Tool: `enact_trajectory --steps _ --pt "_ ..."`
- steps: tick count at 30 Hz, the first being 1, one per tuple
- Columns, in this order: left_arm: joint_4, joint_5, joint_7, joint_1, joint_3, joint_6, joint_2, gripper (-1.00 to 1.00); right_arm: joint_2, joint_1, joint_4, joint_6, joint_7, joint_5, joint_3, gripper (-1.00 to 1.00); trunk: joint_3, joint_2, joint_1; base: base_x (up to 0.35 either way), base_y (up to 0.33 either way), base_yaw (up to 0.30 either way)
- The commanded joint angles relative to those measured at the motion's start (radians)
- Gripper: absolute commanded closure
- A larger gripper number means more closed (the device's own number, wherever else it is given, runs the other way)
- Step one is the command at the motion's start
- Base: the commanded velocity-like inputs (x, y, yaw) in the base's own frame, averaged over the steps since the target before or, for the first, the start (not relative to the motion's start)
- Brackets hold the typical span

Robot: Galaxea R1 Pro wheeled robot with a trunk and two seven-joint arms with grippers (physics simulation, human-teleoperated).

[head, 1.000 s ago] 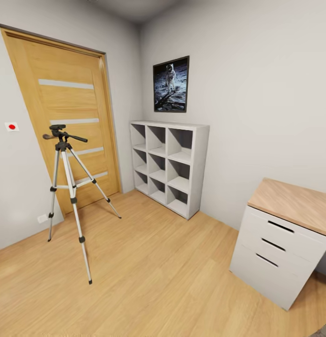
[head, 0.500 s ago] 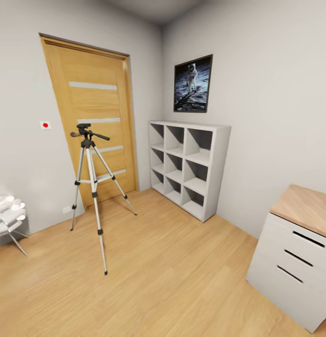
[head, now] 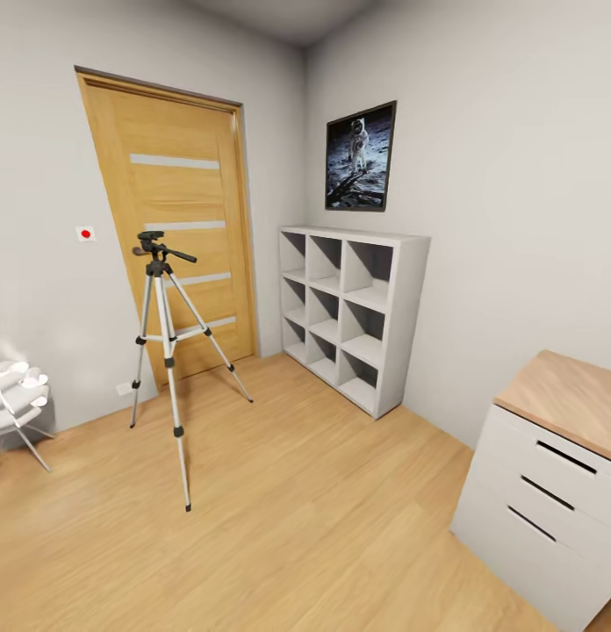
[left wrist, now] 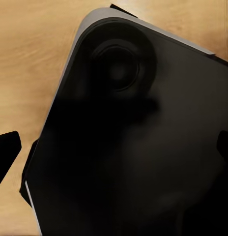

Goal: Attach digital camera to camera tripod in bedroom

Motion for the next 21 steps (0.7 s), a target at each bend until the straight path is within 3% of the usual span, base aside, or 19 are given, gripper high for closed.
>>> enact_trajectory --steps 1,13,21 --pt "-0.001 0.001 0.000 0.000 0.005 -0.002 0.000 -1.00 0.000 0.000 0.000 -0.002 0.000 0.006 -0.001 -1.00 -0.001 0.000 0.000 0.000 -0.280 0.002" --pt "-0.001 -0.002 0.000 0.000 0.002 -0.003 -0.001 -1.00 0.000 0.000 0.000 -0.002 0.000 0.004 -0.001 -1.00 -0.001 0.000 0.000 0.000 -0.269 0.000" --pt "-0.001 -0.001 0.000 0.000 0.004 -0.003 0.000 -1.00 0.001 0.000 0.000 -0.002 0.000 0.005 -0.001 -1.00 -0.001 0.000 0.000 0.000 -0.072 0.000"
